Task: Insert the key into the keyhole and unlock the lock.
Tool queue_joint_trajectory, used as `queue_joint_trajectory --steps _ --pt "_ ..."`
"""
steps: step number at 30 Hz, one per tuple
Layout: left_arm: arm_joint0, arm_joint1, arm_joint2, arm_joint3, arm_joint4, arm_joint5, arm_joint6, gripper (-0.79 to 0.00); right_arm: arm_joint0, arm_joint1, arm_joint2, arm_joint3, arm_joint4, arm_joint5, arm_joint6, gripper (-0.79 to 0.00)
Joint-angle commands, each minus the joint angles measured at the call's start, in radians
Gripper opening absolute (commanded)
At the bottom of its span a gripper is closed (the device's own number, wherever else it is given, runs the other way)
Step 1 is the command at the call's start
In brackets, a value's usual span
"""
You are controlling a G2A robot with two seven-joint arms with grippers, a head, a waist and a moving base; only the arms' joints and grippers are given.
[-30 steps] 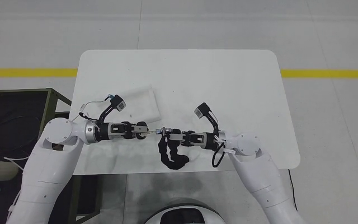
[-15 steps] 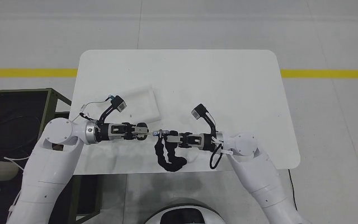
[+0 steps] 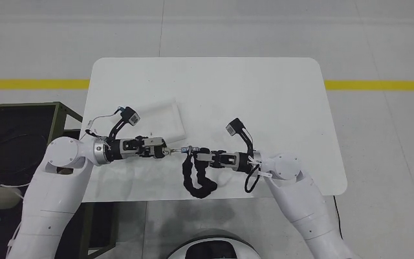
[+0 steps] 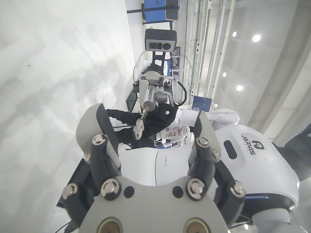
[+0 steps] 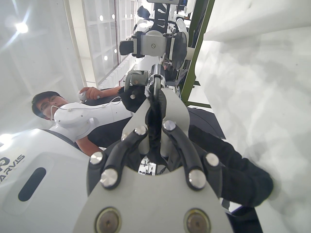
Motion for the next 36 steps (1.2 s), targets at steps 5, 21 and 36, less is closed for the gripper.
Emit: queue_joint_trajectory --steps 5,21,36 --pt "0.024 -0.001 -0.018 0.021 -0.032 -0.073 -0.014 -0.185 -0.002 0.007 0.025 -0.007 0.026 0.006 -0.001 -0.785" --pt "0.002 -0.01 0.023 0.057 -0.018 -0.088 -0.033 -0.65 0.002 0.011 -0.011 -0.006 0.037 0.004 -0.008 -0.785" --pt "-0.004 -0.012 0.03 0.053 0.011 -0.079 -0.027 -0.785 -0.002 0.023 -0.02 -0.026 -0.055 -0.01 -0.025 -0.785"
